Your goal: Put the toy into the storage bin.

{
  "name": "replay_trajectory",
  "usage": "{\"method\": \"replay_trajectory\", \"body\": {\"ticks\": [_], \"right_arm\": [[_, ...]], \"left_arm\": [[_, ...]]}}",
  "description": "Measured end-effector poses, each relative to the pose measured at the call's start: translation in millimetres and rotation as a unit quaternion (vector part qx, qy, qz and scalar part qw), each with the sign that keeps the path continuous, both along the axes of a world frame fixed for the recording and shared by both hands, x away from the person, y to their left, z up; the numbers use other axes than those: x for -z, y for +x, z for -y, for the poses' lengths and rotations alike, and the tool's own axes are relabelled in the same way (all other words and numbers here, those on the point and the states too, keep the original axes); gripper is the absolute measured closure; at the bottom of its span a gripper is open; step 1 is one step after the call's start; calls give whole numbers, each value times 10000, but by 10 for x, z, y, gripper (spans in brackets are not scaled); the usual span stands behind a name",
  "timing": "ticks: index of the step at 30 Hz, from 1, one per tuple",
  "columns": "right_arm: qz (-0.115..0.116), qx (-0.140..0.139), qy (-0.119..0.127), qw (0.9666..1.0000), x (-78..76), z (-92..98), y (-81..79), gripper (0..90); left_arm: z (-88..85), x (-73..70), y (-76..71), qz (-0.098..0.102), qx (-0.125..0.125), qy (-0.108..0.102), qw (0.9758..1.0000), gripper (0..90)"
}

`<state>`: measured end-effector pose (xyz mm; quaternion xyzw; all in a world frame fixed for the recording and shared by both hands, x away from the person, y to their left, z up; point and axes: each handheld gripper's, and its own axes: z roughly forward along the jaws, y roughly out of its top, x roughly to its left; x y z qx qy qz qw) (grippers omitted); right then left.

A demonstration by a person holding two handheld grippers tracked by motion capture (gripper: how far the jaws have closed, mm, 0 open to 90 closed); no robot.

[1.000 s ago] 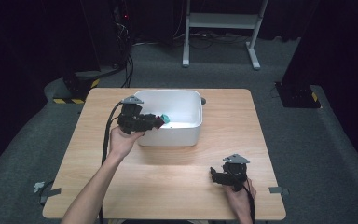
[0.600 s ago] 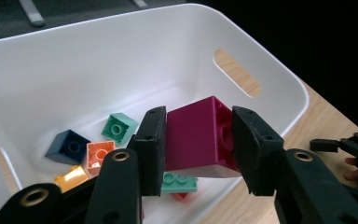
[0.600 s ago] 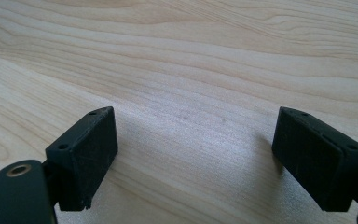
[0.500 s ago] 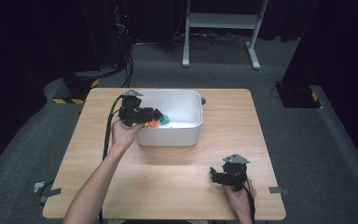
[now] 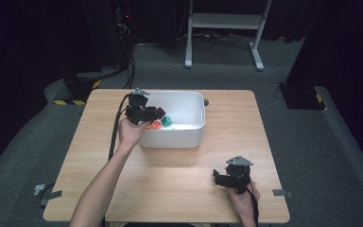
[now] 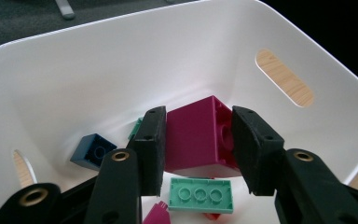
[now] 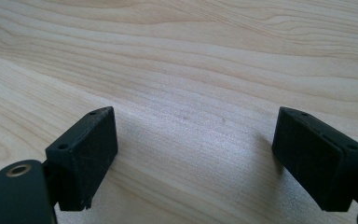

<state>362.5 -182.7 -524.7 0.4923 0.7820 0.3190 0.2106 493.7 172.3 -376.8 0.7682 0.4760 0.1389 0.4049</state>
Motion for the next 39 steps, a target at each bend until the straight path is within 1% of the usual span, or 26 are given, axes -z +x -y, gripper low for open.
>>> {"method": "replay_trajectory", "body": {"ticks": [2, 5, 7, 8, 12, 14, 17, 20, 24, 29, 33, 36, 39], "right_arm": [[-1, 2, 2, 10000, 0, 0, 0, 138], [0, 6, 5, 10000, 0, -1, 0, 138], [-3, 12, 10, 10000, 0, -2, -1, 138], [-4, 11, 9, 10000, 0, -2, -1, 138], [-2, 12, 9, 10000, 0, -2, -1, 138], [-3, 7, 2, 10000, 0, -1, -1, 138], [-5, 8, 5, 10000, 0, -1, -1, 138], [-4, 8, 3, 10000, 0, -1, -1, 138], [-4, 8, 4, 10000, 0, -1, -1, 138], [-3, 6, 3, 10000, 0, -1, -1, 138], [-4, 5, 2, 10000, 0, -1, -1, 138], [-4, 6, 3, 10000, 0, -1, -1, 138], [-3, 6, 2, 10000, 0, -1, -1, 138]], "left_arm": [[7, 10, 16, 1, -20, -7, 10000, 563], [15, 43, 44, -64, -70, -15, 10000, 561], [18, 64, 59, -76, -115, 40, 9999, 558], [20, 70, 63, -66, -129, 54, 9999, 543], [34, 81, 65, -101, -105, 95, 9998, 419], [38, 82, 54, -102, -99, 163, 9998, 381], [38, 64, 29, -66, -86, 190, 9998, 345], [20, 38, -3, -12, -73, 112, 9999, 328], [-12, 29, -48, 42, -79, 120, 9999, 311], [-79, 13, -94, 45, -94, -31, 9999, 294], [-121, -22, -152, 142, -105, -76, 9998, 282], [-142, -39, -188, 157, -71, -56, 9998, 269], [-165, -61, -228, 196, -35, -107, 9997, 257]]}}
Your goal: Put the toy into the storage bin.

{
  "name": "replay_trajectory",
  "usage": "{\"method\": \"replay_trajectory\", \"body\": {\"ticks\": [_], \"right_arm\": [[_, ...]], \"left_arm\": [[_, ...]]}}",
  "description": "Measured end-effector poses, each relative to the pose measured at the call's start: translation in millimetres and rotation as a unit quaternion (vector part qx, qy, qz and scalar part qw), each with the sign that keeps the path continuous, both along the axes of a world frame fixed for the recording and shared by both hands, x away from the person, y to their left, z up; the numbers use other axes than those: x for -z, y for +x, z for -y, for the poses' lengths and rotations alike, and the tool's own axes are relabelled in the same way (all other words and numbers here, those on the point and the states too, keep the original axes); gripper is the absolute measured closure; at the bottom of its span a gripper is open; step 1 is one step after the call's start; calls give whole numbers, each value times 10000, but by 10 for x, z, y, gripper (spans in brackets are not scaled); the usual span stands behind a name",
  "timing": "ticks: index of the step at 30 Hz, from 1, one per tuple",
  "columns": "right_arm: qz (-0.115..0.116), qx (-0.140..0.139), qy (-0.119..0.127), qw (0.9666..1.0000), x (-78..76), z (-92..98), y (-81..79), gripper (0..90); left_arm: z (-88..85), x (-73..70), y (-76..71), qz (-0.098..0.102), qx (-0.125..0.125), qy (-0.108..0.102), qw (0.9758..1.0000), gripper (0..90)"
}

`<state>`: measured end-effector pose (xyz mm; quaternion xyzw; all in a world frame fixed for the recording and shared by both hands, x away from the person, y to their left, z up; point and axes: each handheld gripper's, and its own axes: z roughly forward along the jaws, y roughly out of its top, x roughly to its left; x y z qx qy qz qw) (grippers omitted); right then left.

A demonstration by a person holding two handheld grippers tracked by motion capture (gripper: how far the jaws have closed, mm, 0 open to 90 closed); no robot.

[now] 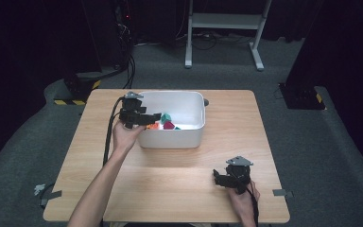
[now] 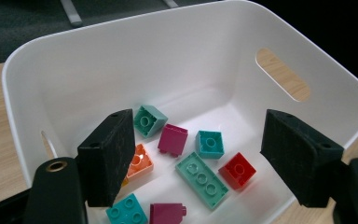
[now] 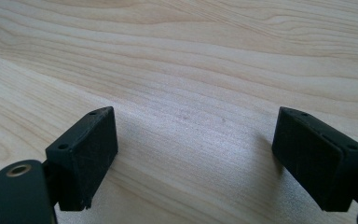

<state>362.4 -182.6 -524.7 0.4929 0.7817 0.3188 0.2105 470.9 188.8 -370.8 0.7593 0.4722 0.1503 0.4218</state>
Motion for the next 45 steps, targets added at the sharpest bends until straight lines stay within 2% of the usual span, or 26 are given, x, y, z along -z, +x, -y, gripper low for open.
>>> {"method": "replay_trajectory", "body": {"ticks": [12, 22, 33, 38, 45], "right_arm": [[-1, 1, 1, 10000, 0, -1, 0, 138], [-5, 7, 2, 10000, 0, -1, -1, 138], [-5, 8, 3, 10000, 0, -1, -1, 138], [0, 2, 2, 10000, 0, -1, -1, 138], [-4, 8, 3, 10000, 0, -1, -1, 138]], "left_arm": [[-114, -67, -190, 145, -20, -121, 9998, 233], [-216, -80, -354, 188, -20, -98, 9998, 237], [-313, 29, -637, 249, 0, -129, 9996, 236], [-324, 80, -754, 308, -7, 34, 9995, 239], [-376, 202, -893, 313, -4, 25, 9995, 241]]}}
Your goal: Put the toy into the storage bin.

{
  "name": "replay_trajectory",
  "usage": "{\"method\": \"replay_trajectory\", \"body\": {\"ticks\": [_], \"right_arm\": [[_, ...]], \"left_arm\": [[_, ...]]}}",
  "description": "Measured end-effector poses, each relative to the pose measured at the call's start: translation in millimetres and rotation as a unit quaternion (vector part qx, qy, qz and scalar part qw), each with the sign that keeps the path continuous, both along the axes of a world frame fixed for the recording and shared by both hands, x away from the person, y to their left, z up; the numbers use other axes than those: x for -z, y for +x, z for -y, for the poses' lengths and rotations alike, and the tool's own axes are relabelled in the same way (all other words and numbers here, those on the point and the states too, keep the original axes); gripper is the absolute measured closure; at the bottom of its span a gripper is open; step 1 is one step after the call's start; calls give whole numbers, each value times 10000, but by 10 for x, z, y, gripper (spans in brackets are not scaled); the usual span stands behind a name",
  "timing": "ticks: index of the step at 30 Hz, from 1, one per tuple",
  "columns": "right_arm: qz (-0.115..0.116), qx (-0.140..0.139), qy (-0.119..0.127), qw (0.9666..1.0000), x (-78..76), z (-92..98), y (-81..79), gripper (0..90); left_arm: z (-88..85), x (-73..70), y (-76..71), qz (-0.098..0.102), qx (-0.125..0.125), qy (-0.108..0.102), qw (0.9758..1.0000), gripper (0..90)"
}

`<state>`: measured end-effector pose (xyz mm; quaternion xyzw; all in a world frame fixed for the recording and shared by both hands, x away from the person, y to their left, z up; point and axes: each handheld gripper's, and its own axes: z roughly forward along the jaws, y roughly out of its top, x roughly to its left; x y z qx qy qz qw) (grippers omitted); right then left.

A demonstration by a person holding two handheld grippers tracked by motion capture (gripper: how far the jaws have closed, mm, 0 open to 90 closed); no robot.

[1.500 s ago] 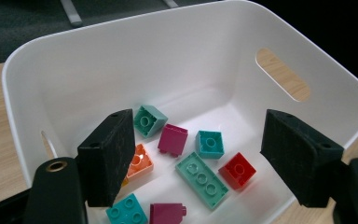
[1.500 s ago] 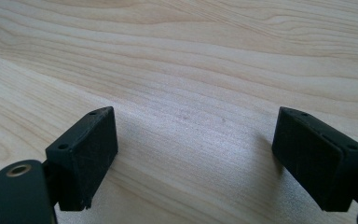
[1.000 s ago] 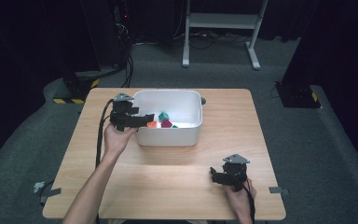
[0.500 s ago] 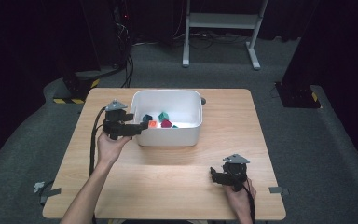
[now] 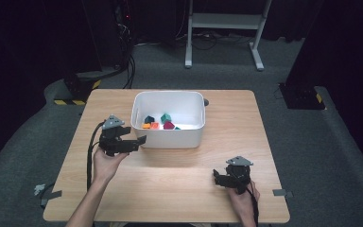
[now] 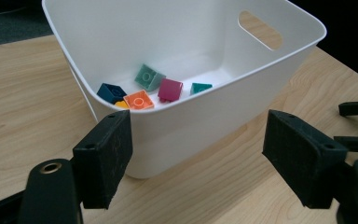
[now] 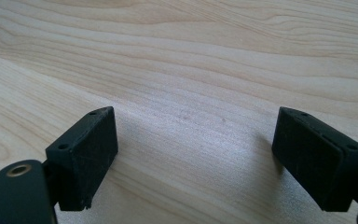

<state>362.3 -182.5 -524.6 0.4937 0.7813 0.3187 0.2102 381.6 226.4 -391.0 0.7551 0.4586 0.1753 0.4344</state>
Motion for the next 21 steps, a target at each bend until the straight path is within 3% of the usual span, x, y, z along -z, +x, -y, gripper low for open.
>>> {"method": "replay_trajectory", "body": {"ticks": [8, 21], "right_arm": [[0, 0, 0, 10000, 0, 0, 0, 138], [0, 1, 0, 10000, 0, 0, 0, 138]], "left_arm": [[-21, 164, -179, 43, -38, 130, 9999, 244], [-67, 434, -352, -22, -117, 16, 9999, 250]]}}
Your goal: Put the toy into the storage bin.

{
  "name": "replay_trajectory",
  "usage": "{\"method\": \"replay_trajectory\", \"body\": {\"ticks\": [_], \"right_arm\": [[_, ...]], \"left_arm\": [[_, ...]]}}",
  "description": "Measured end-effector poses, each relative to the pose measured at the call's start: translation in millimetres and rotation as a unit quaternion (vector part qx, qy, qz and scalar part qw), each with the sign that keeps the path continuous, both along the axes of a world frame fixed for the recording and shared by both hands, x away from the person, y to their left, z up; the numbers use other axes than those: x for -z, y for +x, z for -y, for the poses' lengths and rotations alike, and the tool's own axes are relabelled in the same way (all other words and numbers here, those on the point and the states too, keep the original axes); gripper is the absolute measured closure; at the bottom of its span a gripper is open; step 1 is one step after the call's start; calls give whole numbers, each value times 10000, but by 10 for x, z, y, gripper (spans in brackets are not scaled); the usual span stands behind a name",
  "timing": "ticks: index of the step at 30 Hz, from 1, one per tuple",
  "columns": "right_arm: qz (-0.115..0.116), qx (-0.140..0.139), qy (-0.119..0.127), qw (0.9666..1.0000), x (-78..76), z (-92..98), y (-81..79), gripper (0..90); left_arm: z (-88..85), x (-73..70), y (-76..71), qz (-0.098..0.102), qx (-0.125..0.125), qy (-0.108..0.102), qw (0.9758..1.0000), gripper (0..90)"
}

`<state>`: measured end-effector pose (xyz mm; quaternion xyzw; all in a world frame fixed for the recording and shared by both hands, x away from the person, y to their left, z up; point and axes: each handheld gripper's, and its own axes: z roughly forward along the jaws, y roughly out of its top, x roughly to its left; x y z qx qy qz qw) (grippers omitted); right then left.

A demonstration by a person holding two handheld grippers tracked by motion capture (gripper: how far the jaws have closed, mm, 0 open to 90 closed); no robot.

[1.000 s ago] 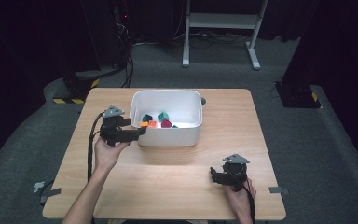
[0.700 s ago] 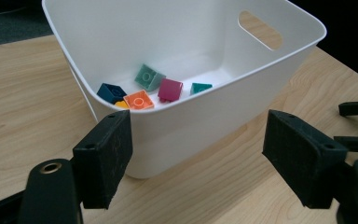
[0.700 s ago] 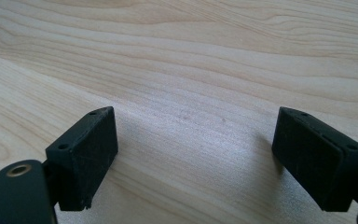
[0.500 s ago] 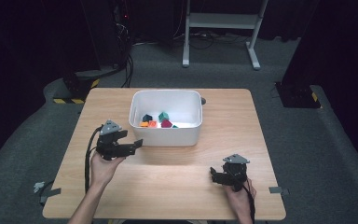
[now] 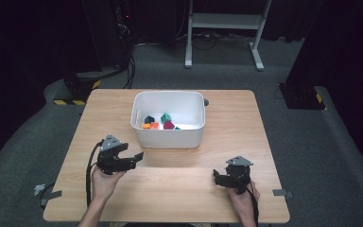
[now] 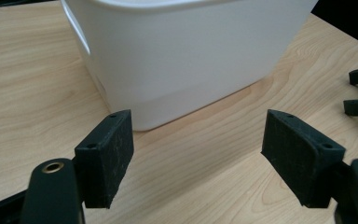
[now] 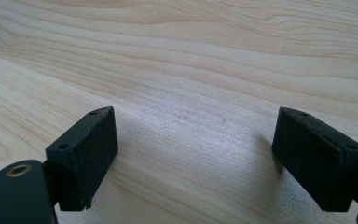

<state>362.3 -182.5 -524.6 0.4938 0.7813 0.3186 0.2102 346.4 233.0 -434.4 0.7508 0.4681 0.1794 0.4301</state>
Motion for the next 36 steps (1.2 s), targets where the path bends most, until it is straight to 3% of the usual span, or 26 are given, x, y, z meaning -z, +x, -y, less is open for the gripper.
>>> {"method": "replay_trajectory", "body": {"ticks": [8, 25, 36], "right_arm": [[1, -2, -2, 10000, 0, 1, 0, 138], [-1, 0, 0, 10000, 0, 0, 0, 138], [0, 0, 1, 10000, 0, 0, 0, 138]], "left_arm": [[-38, 163, -43, -116, -35, -55, 9999, 250], [9, 568, -28, -462, -167, 232, 9985, 253], [9, 736, 9, -585, -255, 359, 9973, 254]]}}
